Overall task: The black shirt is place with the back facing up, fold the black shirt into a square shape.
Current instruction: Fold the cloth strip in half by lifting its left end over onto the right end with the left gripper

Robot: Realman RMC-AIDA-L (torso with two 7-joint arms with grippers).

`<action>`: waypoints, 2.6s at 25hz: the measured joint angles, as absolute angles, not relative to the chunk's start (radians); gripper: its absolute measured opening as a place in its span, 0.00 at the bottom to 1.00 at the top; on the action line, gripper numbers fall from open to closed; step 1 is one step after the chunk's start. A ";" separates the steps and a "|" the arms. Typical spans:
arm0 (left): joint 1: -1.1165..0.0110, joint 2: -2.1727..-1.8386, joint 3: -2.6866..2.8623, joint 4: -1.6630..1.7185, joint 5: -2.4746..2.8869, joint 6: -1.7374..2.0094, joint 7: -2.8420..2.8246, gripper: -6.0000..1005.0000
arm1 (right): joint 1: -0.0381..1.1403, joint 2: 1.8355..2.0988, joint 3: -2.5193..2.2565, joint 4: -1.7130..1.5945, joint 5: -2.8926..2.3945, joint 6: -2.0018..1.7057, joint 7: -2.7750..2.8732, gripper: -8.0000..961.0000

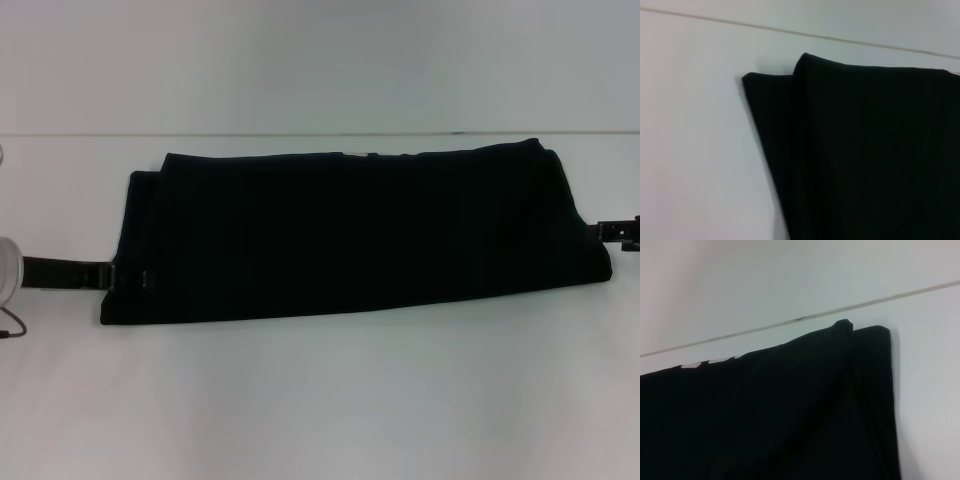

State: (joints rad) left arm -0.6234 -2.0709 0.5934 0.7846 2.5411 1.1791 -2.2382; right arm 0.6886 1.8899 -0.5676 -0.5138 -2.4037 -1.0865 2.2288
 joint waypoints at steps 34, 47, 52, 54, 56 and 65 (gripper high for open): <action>-0.629 -2.065 0.594 0.809 2.579 1.218 -2.235 0.02 | 0.713 1.933 -0.645 -0.484 -2.400 -1.000 2.223 0.56; -0.626 -2.065 0.591 0.808 2.573 1.217 -2.235 0.02 | 0.676 1.923 -0.637 -0.499 -2.396 -1.015 2.218 0.05; -0.624 -2.066 0.590 0.808 2.572 1.220 -2.235 0.02 | 0.654 1.919 -0.631 -0.511 -2.393 -1.027 2.218 0.02; -0.624 -2.066 0.588 0.808 2.572 1.221 -2.235 0.02 | 0.646 1.921 -0.628 -0.522 -2.392 -1.032 2.217 0.02; -0.625 -2.066 0.583 0.808 2.573 1.222 -2.235 0.02 | 0.637 1.926 -0.618 -0.538 -2.390 -1.043 2.209 0.02; -0.628 -2.062 0.581 0.808 2.573 1.227 -2.235 0.02 | 0.619 1.927 -0.558 -0.555 -2.367 -1.074 2.191 0.02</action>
